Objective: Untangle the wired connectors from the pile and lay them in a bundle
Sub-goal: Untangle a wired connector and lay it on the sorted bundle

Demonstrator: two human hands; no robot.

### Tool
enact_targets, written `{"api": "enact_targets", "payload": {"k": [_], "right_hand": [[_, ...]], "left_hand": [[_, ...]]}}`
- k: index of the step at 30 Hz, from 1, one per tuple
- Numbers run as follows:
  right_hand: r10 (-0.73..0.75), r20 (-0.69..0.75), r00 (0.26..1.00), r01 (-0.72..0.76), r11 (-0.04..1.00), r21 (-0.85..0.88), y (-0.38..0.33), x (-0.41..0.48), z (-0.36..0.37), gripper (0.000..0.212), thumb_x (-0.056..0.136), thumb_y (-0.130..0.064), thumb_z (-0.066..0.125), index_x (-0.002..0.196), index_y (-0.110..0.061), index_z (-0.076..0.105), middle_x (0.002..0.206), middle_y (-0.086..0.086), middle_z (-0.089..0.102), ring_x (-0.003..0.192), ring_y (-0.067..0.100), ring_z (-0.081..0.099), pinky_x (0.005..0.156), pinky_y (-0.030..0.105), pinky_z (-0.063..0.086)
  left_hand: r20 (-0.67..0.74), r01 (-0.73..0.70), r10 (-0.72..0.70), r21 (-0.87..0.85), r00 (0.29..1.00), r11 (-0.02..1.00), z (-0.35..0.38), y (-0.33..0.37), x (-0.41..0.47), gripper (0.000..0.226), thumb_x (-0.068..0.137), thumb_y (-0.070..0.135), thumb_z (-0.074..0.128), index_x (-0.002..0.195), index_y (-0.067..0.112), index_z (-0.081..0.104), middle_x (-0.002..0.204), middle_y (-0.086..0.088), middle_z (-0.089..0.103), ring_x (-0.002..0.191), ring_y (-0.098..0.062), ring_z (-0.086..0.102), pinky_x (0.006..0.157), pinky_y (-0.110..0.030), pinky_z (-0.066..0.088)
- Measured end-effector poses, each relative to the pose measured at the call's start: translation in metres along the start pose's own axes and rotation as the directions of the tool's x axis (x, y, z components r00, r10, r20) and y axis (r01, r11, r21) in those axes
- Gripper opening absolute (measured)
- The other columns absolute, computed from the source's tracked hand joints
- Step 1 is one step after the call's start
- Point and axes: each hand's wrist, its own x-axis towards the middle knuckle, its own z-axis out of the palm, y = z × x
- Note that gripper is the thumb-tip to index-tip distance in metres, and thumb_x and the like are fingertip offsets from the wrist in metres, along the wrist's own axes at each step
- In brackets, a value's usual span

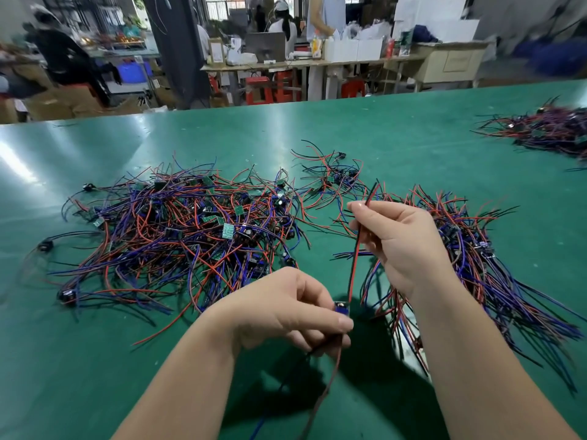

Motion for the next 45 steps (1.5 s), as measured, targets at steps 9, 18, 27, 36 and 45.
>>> {"api": "enact_targets", "payload": {"k": [9,18,27,36,45], "right_hand": [[-0.021,-0.101,0.995,0.027,0.998,0.062,-0.002,0.002,-0.003,0.025,0.099,-0.025,0.048,0.087,-0.007,0.061,0.065,0.003,0.066,0.034,0.01,0.051,0.033,0.015,0.035],[-0.129,0.458,0.879,0.29,0.908,-0.302,0.004,-0.019,0.011,0.034,0.073,-0.03,0.073,0.104,-0.035,0.061,0.096,-0.002,0.064,0.065,0.012,0.06,0.059,0.022,0.048],[-0.325,0.391,0.861,0.441,0.861,-0.254,0.002,-0.029,0.018,0.013,0.074,-0.013,0.074,0.083,-0.019,0.068,0.07,-0.006,0.068,0.06,0.016,0.063,0.062,0.035,0.055],[-0.477,0.071,0.876,0.481,0.876,-0.037,-0.024,-0.014,-0.011,0.013,0.076,-0.007,0.075,0.08,-0.019,0.071,0.071,-0.001,0.073,0.063,0.013,0.068,0.058,0.019,0.051],[-0.371,-0.195,0.908,-0.069,0.327,-0.943,-0.019,0.008,-0.056,0.023,0.077,-0.029,0.07,0.097,-0.018,0.074,0.102,0.017,0.067,0.1,0.038,0.058,0.089,0.044,0.047]], "left_hand": [[-0.054,-0.172,0.165,-0.18,0.985,0.968,-0.008,0.007,-0.009,0.012,0.068,0.017,0.077,0.063,0.02,0.067,0.073,-0.01,0.073,0.06,-0.017,0.07,0.053,-0.021,0.052],[-0.591,-0.407,0.065,-0.467,0.804,0.785,-0.012,0.009,0.009,0.031,0.063,0.031,0.07,0.075,0.005,0.059,0.054,-0.002,0.064,0.046,-0.008,0.06,0.045,-0.017,0.051],[-0.428,-0.365,0.135,-0.517,0.894,0.774,-0.013,0.014,-0.001,0.028,0.072,0.033,0.061,0.07,0.009,0.076,0.075,-0.008,0.073,0.063,-0.014,0.071,0.052,-0.021,0.055],[-0.483,-0.383,0.09,-0.552,0.871,0.74,-0.019,0.025,-0.011,0.028,0.083,0.03,0.056,0.081,0.014,0.079,0.072,0.001,0.072,0.048,-0.004,0.062,0.036,-0.012,0.044],[-0.594,0.139,0.432,0.681,0.679,0.719,-0.022,-0.018,0.015,0.025,0.09,0.048,0.054,0.099,0.03,0.069,0.078,0.013,0.066,0.077,-0.004,0.06,0.069,-0.021,0.043]]}}
